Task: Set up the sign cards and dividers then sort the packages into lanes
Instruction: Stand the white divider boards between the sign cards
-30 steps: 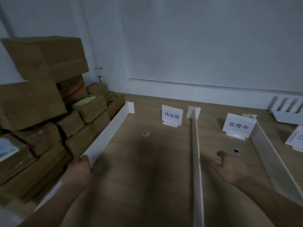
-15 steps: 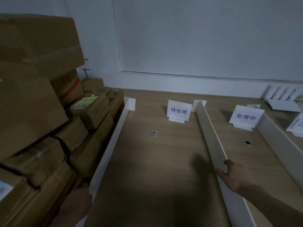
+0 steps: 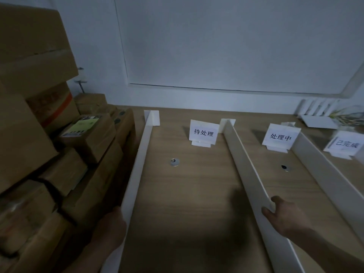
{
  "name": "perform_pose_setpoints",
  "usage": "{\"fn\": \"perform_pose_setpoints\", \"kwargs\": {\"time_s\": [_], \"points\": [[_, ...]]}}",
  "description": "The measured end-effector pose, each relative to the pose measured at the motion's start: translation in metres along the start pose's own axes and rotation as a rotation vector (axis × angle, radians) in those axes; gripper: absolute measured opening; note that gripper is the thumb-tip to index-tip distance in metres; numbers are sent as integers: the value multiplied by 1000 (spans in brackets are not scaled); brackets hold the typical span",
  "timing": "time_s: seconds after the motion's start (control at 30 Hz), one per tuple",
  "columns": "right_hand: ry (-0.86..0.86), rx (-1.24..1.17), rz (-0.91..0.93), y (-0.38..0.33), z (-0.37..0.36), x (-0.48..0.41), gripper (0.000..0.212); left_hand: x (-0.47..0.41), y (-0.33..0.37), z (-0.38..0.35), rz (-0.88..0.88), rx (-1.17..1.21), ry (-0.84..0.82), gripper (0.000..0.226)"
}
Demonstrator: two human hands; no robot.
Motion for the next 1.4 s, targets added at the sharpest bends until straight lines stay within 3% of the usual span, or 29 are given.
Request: {"fn": "perform_pose_setpoints", "kwargs": {"time_s": [0.03, 0.13, 1.0, 1.4], "points": [[0, -4, -7, 1, 0, 0, 54, 1, 12, -13, 9, -4, 118, 26], [-7, -23, -27, 6, -1, -3, 58, -8, 23, -7, 57, 6, 178, 25], [-31, 5, -60, 19, -16, -14, 50, 8, 65, -25, 14, -7, 178, 44], [-4, -23, -44, 15, -6, -9, 54, 16, 63, -19, 4, -16, 174, 73]]}}
Point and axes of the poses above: each hand's wrist, its own x-axis away from the middle knuckle, its own z-axis out of the back of the hand, y = z × x, the point moved 2 cm from there along -x, towards the middle knuckle, and after that the axes turned 15 degrees about -z, right-handed, at the moved point
